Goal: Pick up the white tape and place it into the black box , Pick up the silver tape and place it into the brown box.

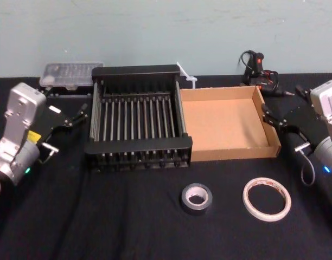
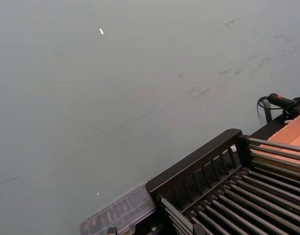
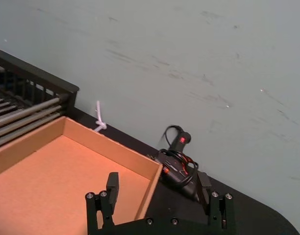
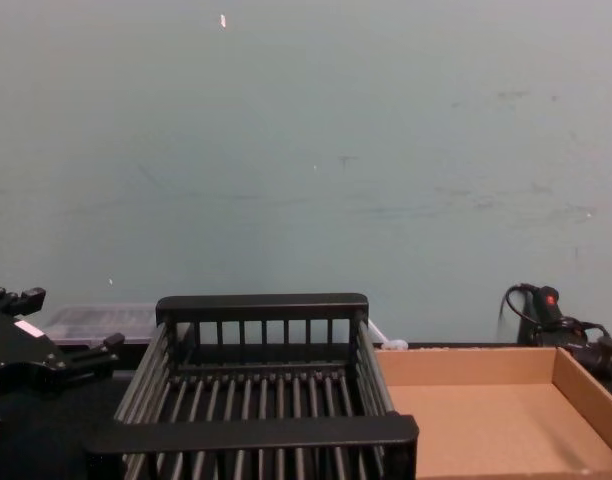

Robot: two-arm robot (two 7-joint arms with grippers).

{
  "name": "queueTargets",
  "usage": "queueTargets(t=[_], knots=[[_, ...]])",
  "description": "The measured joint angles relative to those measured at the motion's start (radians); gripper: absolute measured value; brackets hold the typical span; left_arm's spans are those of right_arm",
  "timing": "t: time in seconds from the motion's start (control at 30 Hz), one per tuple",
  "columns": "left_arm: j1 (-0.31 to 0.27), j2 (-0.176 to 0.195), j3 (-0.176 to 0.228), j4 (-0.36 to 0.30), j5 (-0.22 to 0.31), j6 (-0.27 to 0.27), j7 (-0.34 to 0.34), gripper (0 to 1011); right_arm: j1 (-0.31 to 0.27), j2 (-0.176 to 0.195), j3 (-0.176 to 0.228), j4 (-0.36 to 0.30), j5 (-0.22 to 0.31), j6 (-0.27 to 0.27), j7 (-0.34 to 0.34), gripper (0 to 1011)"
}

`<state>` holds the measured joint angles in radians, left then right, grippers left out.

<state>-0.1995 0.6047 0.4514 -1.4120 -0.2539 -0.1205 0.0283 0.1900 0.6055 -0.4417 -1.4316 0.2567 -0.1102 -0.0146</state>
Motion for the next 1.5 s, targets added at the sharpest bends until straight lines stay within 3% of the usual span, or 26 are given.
queueTargets(t=[0.33,0.63,1.0,1.23,1.5], knots=[[0.0,0.0,0.0,0.0,0.0,0.0,0.0,1001,-0.053,0.025,0.043,-0.107,0.046,0.089,0.053,1002],[0.0,0.0,0.0,0.0,0.0,0.0,0.0,1001,-0.122,0.07,0.106,-0.226,0.141,0.205,0.132,1002],[0.0,0.0,0.0,0.0,0.0,0.0,0.0,1001,-0.201,0.11,0.179,-0.335,0.216,0.326,0.179,1002],[0.0,0.0,0.0,0.0,0.0,0.0,0.0,1001,-0.245,0.139,0.228,-0.404,0.288,0.46,0.225,1002],[0.0,0.0,0.0,0.0,0.0,0.0,0.0,1001,-0.287,0.172,0.266,-0.461,0.317,0.555,0.254,1002]])
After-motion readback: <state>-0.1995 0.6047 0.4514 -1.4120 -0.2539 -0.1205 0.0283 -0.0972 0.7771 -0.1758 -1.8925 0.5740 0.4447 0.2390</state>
